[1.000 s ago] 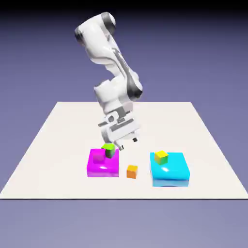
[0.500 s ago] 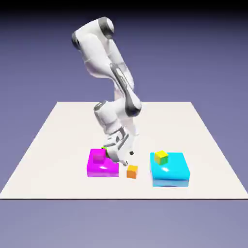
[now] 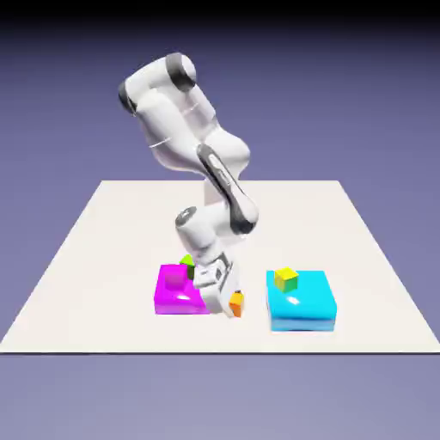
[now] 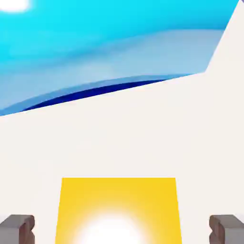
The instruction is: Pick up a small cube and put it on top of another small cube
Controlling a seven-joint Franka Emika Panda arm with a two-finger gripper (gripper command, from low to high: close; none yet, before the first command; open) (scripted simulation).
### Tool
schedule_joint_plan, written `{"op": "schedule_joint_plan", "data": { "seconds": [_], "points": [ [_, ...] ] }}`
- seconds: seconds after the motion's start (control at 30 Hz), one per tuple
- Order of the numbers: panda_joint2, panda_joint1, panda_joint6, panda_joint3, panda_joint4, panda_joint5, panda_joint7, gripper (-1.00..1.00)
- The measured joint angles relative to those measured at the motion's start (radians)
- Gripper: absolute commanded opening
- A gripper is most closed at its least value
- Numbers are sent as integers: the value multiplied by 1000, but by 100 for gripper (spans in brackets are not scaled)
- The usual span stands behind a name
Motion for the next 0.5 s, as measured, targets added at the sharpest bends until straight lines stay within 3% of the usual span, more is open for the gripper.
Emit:
{"op": "schedule_joint_plan", "data": {
  "seconds": [0.37,0.5],
  "points": [
    [182,-387,-207,367,-67,28,19,-100],
    [231,-426,-361,419,1,75,-11,-100]
  ]
}}
